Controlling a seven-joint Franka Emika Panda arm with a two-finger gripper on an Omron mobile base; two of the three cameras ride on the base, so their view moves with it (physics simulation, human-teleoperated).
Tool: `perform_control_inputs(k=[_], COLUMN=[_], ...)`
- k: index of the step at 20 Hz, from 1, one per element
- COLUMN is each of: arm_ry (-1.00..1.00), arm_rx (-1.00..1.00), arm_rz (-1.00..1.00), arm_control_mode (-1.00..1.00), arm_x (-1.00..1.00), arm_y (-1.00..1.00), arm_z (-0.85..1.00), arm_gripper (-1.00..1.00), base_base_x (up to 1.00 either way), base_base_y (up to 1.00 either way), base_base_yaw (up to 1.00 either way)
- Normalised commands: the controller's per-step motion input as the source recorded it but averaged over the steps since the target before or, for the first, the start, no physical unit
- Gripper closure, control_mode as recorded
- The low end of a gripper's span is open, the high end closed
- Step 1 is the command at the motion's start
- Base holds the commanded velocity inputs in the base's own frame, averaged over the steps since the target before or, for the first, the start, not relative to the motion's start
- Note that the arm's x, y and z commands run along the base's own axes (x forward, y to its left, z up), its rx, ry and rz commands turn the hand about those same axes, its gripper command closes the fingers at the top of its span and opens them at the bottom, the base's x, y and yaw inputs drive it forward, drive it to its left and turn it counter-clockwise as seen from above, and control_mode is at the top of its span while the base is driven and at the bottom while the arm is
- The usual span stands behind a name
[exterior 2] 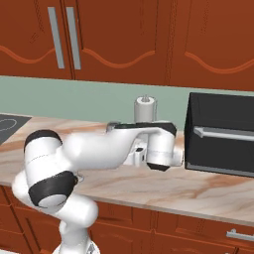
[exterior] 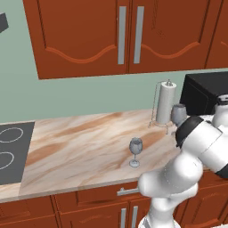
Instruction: Retrieve the wine glasses from the counter and place one next to each plate.
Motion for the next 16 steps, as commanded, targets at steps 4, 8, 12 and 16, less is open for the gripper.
perform_control_inputs(k=[4,8,12,16], arm_ry=[-0.11,-0.26,-0.24,-0.03], arm_rx=[0.07,0.02,0.00,-0.03], arm_rz=[-0.02,-0.08,-0.08,-0.11], arm_control_mode=[-1.00,-1.00,-1.00,-1.00], arm_x=[-0.98,-1.00,-1.00,-0.73], arm_y=[-0.03,0.21,0.07,0.60], arm_z=[0.74,0.85,0.98,0.77], arm_gripper=[1.00,1.00,1.00,1.00], base_base_x=[0.00,0.00,0.00,0.00], base_base_y=[0.00,0.00,0.00,0.00], base_base_yaw=[0.00,0.00,0.00,0.00])
